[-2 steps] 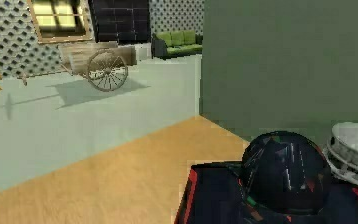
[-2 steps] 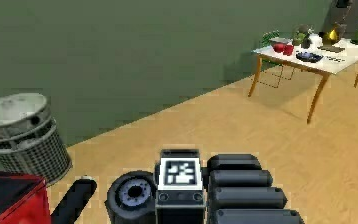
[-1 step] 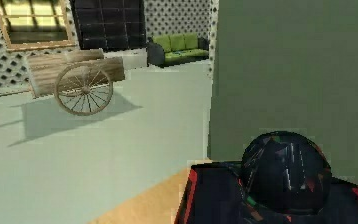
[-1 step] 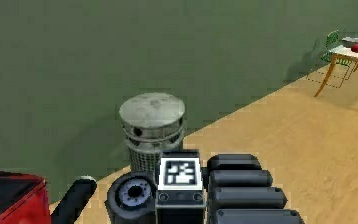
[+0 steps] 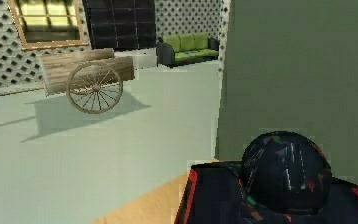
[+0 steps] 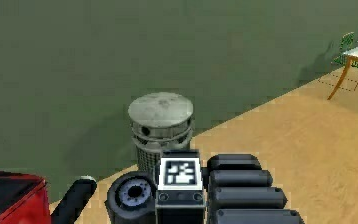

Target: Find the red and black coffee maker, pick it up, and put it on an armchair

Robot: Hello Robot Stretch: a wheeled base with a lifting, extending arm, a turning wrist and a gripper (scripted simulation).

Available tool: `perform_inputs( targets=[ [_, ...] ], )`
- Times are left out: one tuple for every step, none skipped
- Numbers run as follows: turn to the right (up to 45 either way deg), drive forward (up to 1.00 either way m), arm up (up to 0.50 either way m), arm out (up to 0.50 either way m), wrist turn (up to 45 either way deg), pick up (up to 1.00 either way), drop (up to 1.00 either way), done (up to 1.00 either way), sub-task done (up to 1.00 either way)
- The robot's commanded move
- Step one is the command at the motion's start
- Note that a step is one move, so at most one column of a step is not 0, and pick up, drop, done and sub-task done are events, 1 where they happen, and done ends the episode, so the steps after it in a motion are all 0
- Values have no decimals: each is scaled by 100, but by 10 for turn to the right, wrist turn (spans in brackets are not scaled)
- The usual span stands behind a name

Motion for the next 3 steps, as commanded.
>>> perform_inputs(
  targets=[
    [-90,0,0,0,0,0,0,0,0],
    [0,100,0,0,0,0,0,0,0],
    [0,65,0,0,0,0,0,0,0]
  ],
)
